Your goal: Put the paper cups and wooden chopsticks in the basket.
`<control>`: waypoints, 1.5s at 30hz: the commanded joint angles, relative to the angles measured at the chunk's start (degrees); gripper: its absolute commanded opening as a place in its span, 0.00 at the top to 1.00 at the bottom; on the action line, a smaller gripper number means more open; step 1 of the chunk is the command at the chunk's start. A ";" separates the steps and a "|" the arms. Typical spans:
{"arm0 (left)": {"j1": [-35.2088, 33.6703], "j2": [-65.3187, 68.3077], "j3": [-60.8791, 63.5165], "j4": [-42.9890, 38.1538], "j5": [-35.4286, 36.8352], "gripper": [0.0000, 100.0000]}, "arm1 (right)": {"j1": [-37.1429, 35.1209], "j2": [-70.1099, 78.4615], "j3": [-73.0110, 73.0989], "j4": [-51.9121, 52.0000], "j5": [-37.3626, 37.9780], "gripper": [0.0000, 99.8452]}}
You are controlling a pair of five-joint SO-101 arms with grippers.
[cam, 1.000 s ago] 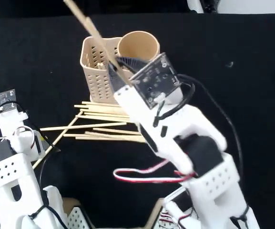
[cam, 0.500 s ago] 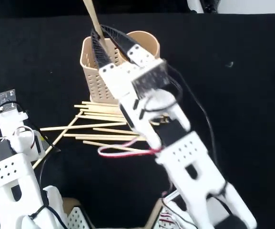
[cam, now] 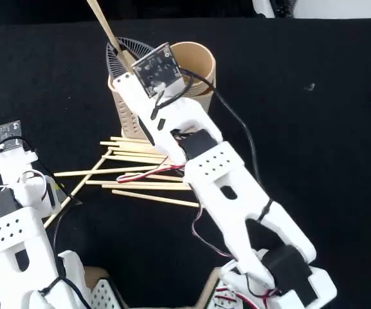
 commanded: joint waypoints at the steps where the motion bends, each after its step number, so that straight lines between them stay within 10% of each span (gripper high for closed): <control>1: 0.75 -0.62 -0.22 0.35 0.18 0.78 | -0.35 -0.22 0.48 -0.79 -0.35 0.99; 7: 0.75 -0.62 -0.22 0.18 0.18 0.78 | -0.35 -0.31 -3.47 11.52 -0.53 0.85; 21: 0.84 -0.62 -0.22 0.26 0.18 0.78 | -0.62 -11.03 -12.00 21.10 -0.62 0.86; 40: 6.46 0.00 1.01 0.35 0.18 0.78 | -1.49 -42.15 -11.30 80.79 -0.09 0.86; 45: 6.46 0.00 2.68 -0.97 -0.44 0.78 | 2.73 -44.62 1.71 85.01 11.08 0.86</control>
